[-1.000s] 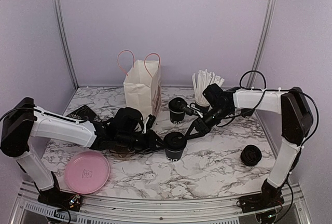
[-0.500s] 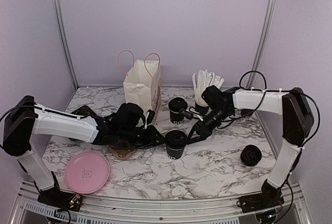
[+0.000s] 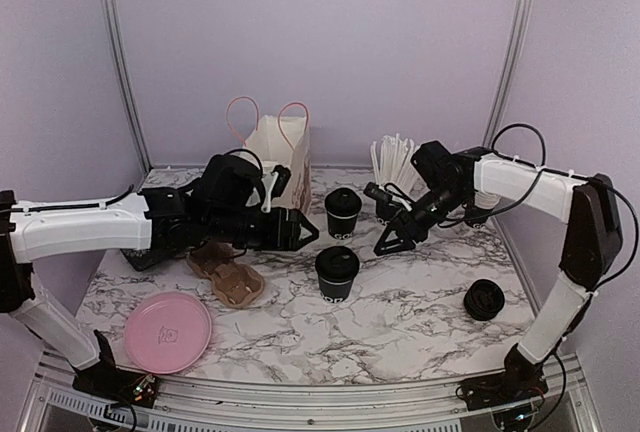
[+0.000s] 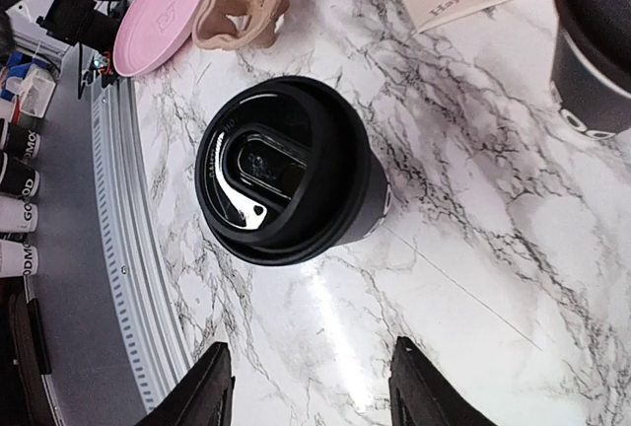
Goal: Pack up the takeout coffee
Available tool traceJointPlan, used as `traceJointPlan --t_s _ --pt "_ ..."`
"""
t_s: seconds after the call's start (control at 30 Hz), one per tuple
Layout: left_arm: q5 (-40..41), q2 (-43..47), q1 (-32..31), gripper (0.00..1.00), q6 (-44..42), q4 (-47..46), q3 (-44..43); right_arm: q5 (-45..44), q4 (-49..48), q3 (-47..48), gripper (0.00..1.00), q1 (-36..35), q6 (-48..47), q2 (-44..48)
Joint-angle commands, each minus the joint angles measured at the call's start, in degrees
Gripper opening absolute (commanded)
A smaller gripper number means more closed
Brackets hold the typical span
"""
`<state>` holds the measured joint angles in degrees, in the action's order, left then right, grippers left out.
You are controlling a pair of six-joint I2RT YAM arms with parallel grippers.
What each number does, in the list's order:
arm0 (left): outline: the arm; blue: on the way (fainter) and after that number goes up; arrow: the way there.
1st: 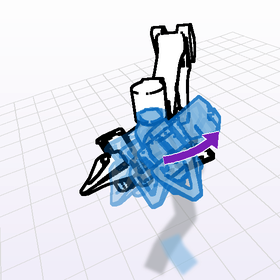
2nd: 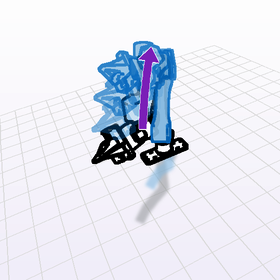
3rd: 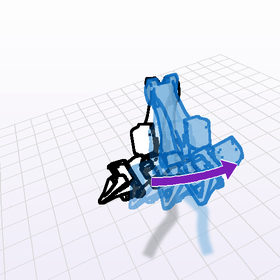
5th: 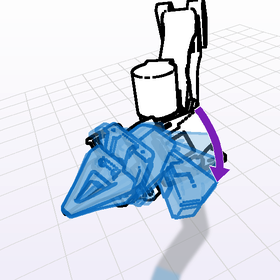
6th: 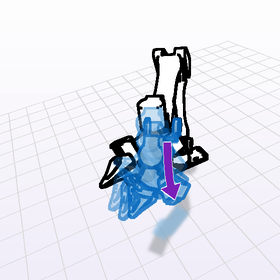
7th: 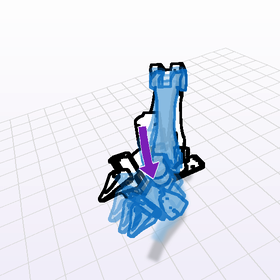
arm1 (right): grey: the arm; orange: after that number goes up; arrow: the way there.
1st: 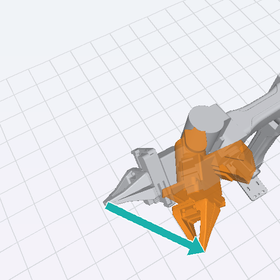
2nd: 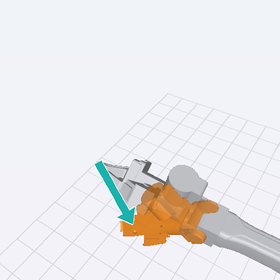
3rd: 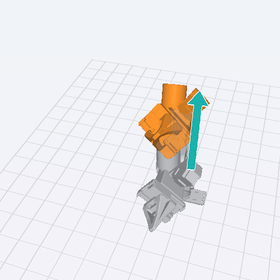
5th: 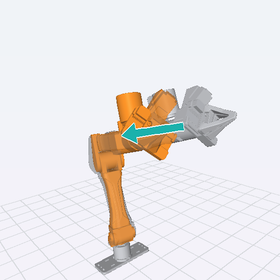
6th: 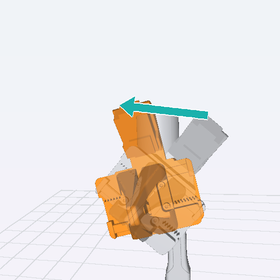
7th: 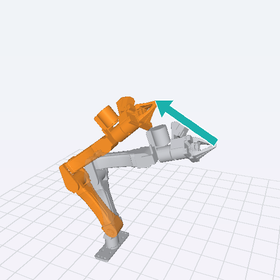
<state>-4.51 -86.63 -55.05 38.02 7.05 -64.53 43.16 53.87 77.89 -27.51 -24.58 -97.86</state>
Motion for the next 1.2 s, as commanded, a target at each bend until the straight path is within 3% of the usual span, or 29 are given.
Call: traceJointPlan --t_s 0.0,0.03,0.17,0.3,0.37,0.5,0.6,0.73,0.87,1.0,1.17 --pt "3.90 5.32 -0.15 0.94 -12.38 5.74 -4.00 -0.75 3.44 3.37 0.52 1.57 -4.23 5.01" --pt "5.65 6.51 -0.15 0.98 -14.95 6.38 -4.79 -0.90 3.82 4.04 0.53 1.72 -4.93 6.27" --pt "17.25 10.98 -0.08 0.99 -21.39 8.56 -7.77 -0.59 2.27 6.81 0.54 4.15 -5.06 11.34" --pt "28.51 13.91 -0.04 0.99 -30.47 8.68 -9.74 -1.67 -5.71 5.49 0.56 8.12 -2.97 17.99" --pt "33.54 14.74 0.03 0.99 -35.73 8.03 -9.97 -4.69 -11.06 3.98 0.63 9.56 -1.38 21.18" --pt "39.19 16.85 0.71 0.99 -43.36 5.02 -7.89 -9.61 -18.59 0.80 0.96 13.59 4.01 25.70" --pt "43.59 19.39 0.86 0.99 -46.57 -1.35 -3.51 -8.60 -19.25 -1.15 0.99 15.08 4.19 27.89" --pt "59.44 22.47 3.01 0.99 -47.60 -15.34 5.03 -3.91 -16.23 -2.52 0.99 15.50 -0.61 29.18" --pt "55.56 23.43 9.68 0.99 -39.32 -10.87 7.35 2.02 -13.11 -4.00 0.91 15.48 -7.82 29.68" --pt "44.07 24.25 13.17 0.99 -41.61 -12.55 10.49 6.23 -8.52 -1.74 0.86 14.51 -13.91 26.62" --pt "41.30 23.38 16.49 0.97 -45.19 -14.08 11.82 -3.02 -7.36 -0.36 0.84 5.36 -18.67 22.00"
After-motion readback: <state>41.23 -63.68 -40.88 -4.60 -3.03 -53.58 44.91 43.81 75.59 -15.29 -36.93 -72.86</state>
